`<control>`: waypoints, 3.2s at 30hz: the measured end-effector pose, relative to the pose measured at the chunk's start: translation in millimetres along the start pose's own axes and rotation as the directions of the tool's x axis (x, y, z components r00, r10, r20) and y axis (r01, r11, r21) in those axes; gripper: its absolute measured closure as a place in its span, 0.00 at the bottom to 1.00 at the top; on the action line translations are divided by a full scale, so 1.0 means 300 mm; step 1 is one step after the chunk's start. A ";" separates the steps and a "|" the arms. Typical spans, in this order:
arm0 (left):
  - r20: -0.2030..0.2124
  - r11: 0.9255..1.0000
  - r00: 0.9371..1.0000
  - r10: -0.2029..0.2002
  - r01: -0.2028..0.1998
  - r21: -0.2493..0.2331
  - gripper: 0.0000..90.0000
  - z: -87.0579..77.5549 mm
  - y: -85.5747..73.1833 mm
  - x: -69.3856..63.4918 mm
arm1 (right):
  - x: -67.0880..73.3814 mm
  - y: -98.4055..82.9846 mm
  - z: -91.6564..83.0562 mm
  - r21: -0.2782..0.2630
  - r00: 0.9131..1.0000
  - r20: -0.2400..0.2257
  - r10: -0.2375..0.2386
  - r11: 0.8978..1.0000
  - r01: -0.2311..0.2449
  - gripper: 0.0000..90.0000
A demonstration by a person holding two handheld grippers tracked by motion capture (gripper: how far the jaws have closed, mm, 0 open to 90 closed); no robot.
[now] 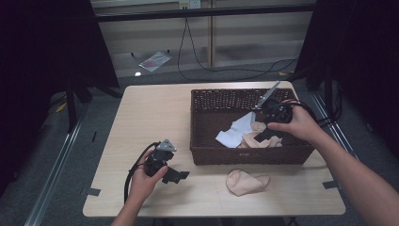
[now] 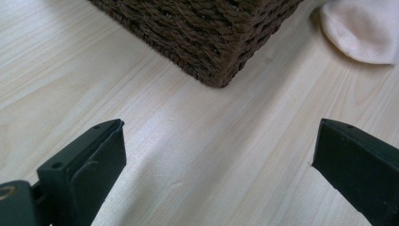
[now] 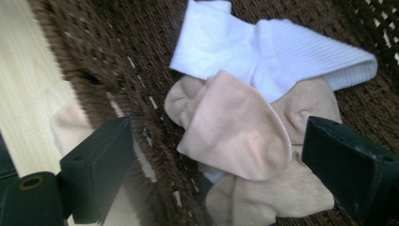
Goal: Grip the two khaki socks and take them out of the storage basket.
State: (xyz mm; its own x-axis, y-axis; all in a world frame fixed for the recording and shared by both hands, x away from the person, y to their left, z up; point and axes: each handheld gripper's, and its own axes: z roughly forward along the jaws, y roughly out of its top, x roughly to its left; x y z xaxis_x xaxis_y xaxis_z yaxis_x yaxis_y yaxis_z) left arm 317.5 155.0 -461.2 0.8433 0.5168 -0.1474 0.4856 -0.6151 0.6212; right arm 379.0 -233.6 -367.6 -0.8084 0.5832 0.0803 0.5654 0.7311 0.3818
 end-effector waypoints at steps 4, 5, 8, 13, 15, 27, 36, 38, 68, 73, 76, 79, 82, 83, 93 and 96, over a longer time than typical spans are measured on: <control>0.001 1.000 1.000 -0.012 0.012 -0.012 0.03 0.000 -0.001 -0.001 | -0.026 -0.004 0.039 0.013 1.000 0.013 0.027 1.000 -0.027 0.12; 0.002 1.000 1.000 -0.015 0.015 -0.014 0.03 0.001 -0.001 -0.002 | -0.029 -0.005 0.044 0.018 0.999 0.014 0.040 0.999 -0.040 0.12; 0.001 1.000 1.000 -0.016 0.016 -0.012 0.03 0.001 -0.001 -0.001 | -0.040 -0.007 0.070 0.016 0.999 0.009 0.047 0.999 -0.047 0.14; -0.003 1.000 1.000 -0.015 0.015 -0.011 0.03 0.001 -0.001 0.000 | -0.036 -0.003 0.111 0.026 0.999 0.017 0.045 0.999 -0.045 0.12; -0.002 1.000 1.000 -0.014 0.014 -0.011 0.03 0.001 -0.001 0.000 | -0.035 -0.002 0.121 0.017 0.999 0.022 0.049 0.999 -0.049 0.11; 0.001 1.000 1.000 0.001 -0.001 0.006 0.03 0.005 0.001 0.004 | -0.044 -0.015 0.161 0.000 0.998 0.029 0.054 0.999 -0.054 0.13; -0.002 1.000 1.000 -0.014 0.014 0.003 0.03 0.011 0.001 0.005 | -0.053 -0.012 0.194 0.001 0.999 0.006 0.047 0.999 -0.047 0.13; -0.002 1.000 1.000 -0.014 0.014 0.004 0.03 0.011 0.001 0.006 | -0.052 -0.011 0.197 0.001 0.999 0.000 0.054 0.999 -0.054 0.14; -0.006 1.000 1.000 -0.029 0.029 -0.010 0.03 0.001 -0.003 0.015 | -0.051 -0.003 0.262 0.060 0.995 -0.099 -0.008 0.998 0.014 0.94; -0.010 1.000 1.000 -0.029 0.029 -0.013 0.03 -0.006 -0.004 0.016 | -0.050 -0.001 0.187 0.011 0.993 -0.120 0.006 1.000 -0.004 0.94; -0.011 0.999 0.999 -0.031 0.031 -0.019 0.03 -0.007 -0.004 0.014 | -0.048 -0.001 0.157 -0.003 0.993 -0.121 0.010 1.000 -0.010 0.94; -0.007 0.999 1.000 -0.030 0.030 -0.023 0.03 -0.010 -0.003 0.013 | -0.047 -0.001 0.112 -0.028 0.992 -0.128 0.011 0.999 -0.015 0.94; -0.009 0.999 0.999 -0.032 0.031 -0.027 0.03 -0.011 -0.004 0.012 | -0.044 -0.002 0.057 -0.072 0.988 -0.152 0.012 0.997 -0.023 0.94; -0.011 0.999 0.999 -0.032 0.032 -0.027 0.03 -0.012 -0.003 0.012 | -0.043 -0.002 0.045 -0.079 0.988 -0.152 0.012 0.997 -0.024 0.94; -0.011 0.999 0.999 -0.031 0.031 -0.026 0.03 -0.013 -0.003 0.007 | -0.039 -0.011 -0.098 -0.137 0.986 -0.169 0.017 0.990 -0.041 0.94; -0.010 0.999 1.000 -0.029 0.029 -0.027 0.03 -0.013 -0.003 0.008 | -0.036 -0.012 -0.145 -0.142 0.986 -0.167 0.010 0.989 -0.035 0.94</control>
State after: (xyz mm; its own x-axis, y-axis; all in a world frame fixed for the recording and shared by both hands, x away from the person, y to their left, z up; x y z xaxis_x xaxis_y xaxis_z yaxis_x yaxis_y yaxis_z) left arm 318.2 159.1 -458.9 0.8264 0.5405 -0.1579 0.5034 -0.5837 0.6370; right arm 378.4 -258.0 -329.7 -0.8185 0.5231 0.2373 0.5639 0.6527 0.5060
